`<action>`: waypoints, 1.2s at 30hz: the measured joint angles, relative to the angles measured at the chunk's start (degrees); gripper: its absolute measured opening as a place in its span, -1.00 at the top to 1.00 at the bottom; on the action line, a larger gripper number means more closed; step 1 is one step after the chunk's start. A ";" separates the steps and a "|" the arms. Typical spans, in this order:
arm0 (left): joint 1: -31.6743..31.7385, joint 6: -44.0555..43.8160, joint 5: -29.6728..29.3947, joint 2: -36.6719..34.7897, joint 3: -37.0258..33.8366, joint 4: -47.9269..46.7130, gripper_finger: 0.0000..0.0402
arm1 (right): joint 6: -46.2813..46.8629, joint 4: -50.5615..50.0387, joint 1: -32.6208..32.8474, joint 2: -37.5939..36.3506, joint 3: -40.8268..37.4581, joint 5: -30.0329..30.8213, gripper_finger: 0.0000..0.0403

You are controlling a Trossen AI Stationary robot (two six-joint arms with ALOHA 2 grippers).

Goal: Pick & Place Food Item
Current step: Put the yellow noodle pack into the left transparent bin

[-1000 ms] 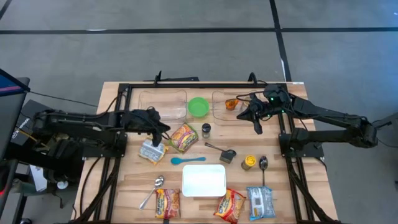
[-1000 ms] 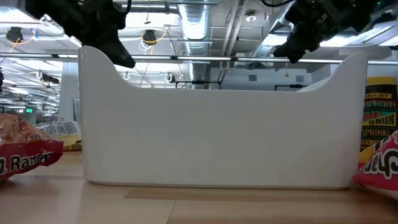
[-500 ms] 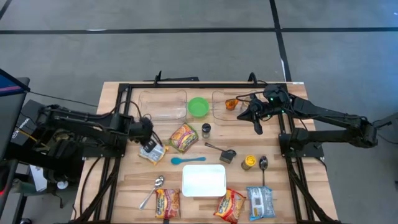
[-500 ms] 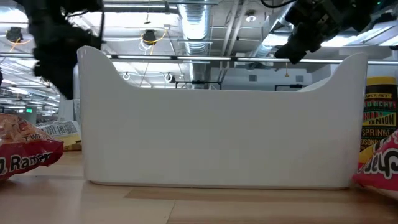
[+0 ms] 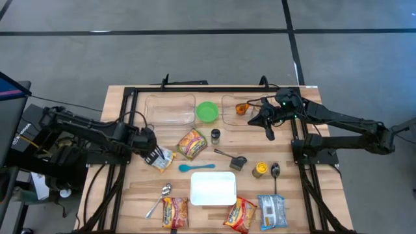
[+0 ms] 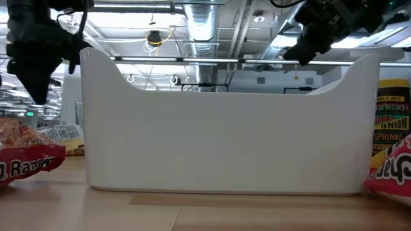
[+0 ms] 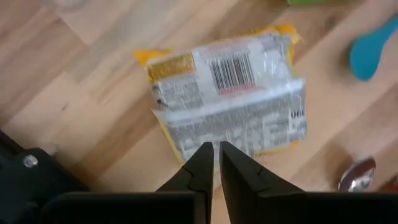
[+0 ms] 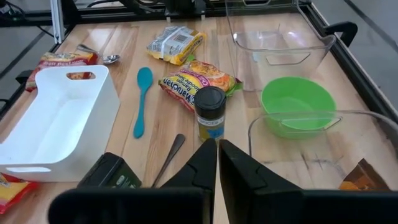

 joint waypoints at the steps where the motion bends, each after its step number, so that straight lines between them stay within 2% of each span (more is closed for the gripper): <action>1: -0.35 0.03 0.46 0.00 0.00 -0.15 0.89 | -0.69 0.02 0.00 0.00 0.00 0.00 0.93; 4: -1.37 1.92 0.93 0.00 0.00 -0.22 0.89 | -2.10 0.70 0.00 0.02 0.01 0.02 0.94; 12: -3.53 20.84 1.06 0.00 0.00 0.02 0.89 | -2.04 0.67 0.07 0.04 0.02 -0.06 0.94; 16: -4.32 26.53 2.67 0.00 0.00 0.12 0.89 | -1.17 0.78 0.07 0.04 0.02 -0.12 0.94; 21: -5.59 26.73 2.56 0.06 0.00 0.22 0.89 | -0.99 0.87 0.07 0.04 0.02 -0.13 0.94; 25: -6.22 20.86 2.48 1.49 -0.02 0.30 0.89 | -0.97 0.87 0.07 0.04 0.02 -0.13 0.94; 36: -6.22 20.67 2.39 8.59 -0.04 0.56 0.89 | -0.95 0.90 0.07 0.04 0.02 -0.13 0.94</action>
